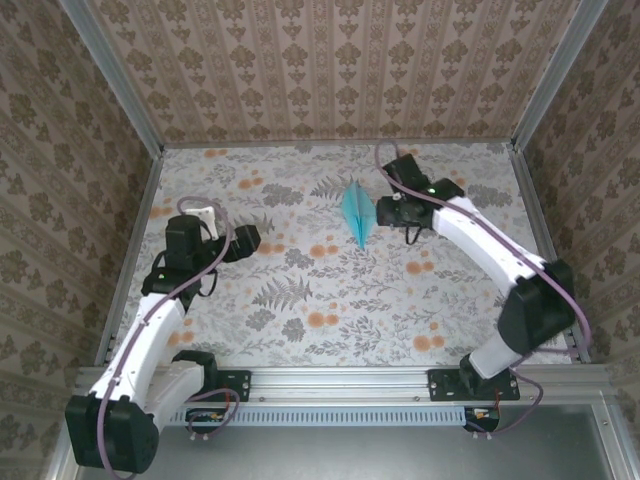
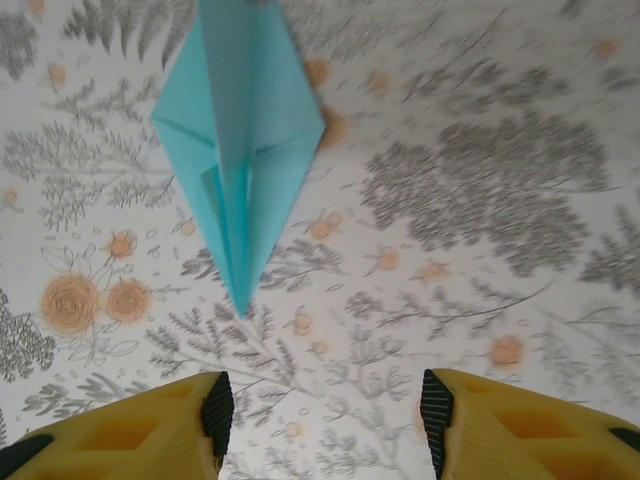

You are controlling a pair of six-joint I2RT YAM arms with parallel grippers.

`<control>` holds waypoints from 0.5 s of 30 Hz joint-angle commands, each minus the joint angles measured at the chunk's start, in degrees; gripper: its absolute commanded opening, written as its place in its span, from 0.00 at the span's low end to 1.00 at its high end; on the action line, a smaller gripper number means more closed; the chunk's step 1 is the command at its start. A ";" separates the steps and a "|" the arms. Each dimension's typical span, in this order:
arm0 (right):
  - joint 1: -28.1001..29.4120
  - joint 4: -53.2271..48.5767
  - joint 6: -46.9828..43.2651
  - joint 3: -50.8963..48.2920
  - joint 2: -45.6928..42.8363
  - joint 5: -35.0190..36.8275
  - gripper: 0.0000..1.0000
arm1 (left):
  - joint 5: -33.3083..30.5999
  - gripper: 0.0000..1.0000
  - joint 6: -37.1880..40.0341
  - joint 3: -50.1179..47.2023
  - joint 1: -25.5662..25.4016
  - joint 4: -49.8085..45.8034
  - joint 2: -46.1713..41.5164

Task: Fold a paper plane with a square sheet of paper (fold left side to right side)
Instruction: Place the paper plane at the top-center of the table, then reset both arms

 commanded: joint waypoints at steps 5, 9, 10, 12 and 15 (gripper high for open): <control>-6.84 16.54 -6.11 -19.18 -17.06 9.40 0.68 | -23.86 1.00 10.25 -1.64 1.31 3.86 -6.39; -11.88 28.18 -7.43 -31.09 -23.07 10.99 0.96 | -31.61 1.00 15.15 -7.66 3.03 10.64 -7.71; -13.48 31.39 -7.38 -33.83 -24.02 10.49 1.00 | -32.16 1.00 16.38 -9.28 3.83 12.62 -7.63; -17.02 37.06 -7.35 -38.86 -25.10 7.73 1.00 | -33.10 1.00 17.38 -12.33 5.09 16.43 -7.13; -20.66 45.49 -8.69 -44.61 -24.77 4.95 1.00 | -32.76 1.00 17.28 -15.79 6.93 22.21 -5.22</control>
